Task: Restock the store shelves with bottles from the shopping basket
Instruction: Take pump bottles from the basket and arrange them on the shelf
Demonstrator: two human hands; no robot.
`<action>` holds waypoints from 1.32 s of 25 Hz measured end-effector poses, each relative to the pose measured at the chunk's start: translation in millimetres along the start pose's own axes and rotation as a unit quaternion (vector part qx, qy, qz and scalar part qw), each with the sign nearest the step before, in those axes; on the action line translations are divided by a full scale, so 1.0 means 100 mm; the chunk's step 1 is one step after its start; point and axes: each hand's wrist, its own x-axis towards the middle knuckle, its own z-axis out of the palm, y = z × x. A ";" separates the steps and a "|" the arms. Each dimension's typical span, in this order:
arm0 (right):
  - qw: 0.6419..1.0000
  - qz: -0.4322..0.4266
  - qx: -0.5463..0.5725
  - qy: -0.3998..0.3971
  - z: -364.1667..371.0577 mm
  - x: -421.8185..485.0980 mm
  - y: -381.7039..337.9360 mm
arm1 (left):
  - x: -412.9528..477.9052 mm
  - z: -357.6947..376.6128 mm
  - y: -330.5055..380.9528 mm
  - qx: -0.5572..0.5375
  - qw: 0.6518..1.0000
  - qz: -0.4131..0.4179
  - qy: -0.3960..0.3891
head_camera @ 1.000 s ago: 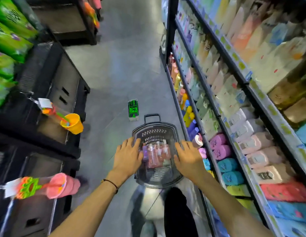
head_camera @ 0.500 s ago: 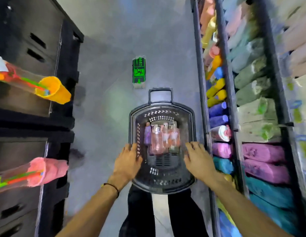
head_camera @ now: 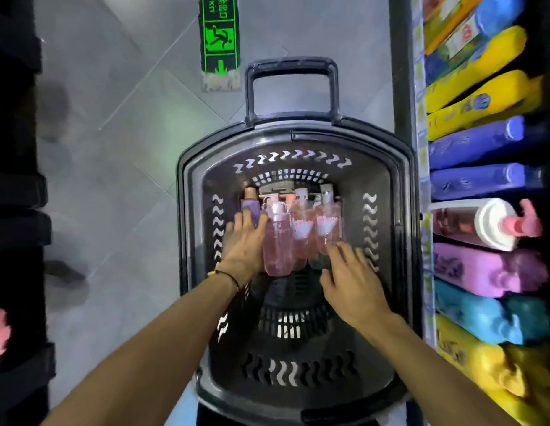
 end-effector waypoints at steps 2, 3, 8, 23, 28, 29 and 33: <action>1.000 0.001 -0.003 -0.001 0.28 0.22 0.05 | 0.37 0.31 -0.01 0.073 0.997 -0.006 0.005; 1.000 0.002 -0.004 -0.002 0.40 0.31 0.07 | 0.51 0.47 0.00 0.098 0.995 -0.014 0.007; 1.000 0.013 -0.003 0.020 0.74 0.66 0.11 | 0.79 0.95 0.08 0.123 0.991 -0.027 0.054; 0.987 0.152 -0.054 -0.017 0.95 1.44 -0.26 | 0.39 0.65 0.31 -0.191 0.976 -0.095 0.051; 0.985 0.173 -0.008 0.016 1.13 1.45 -0.47 | 0.12 0.56 0.24 -0.371 0.909 -0.176 0.070; 0.986 0.165 -0.004 0.024 1.16 1.44 -0.46 | 0.06 0.57 0.22 -0.395 0.897 -0.186 0.076; 0.978 0.186 0.025 0.094 1.25 1.48 -0.37 | -0.09 0.50 0.24 -0.507 0.835 -0.203 0.072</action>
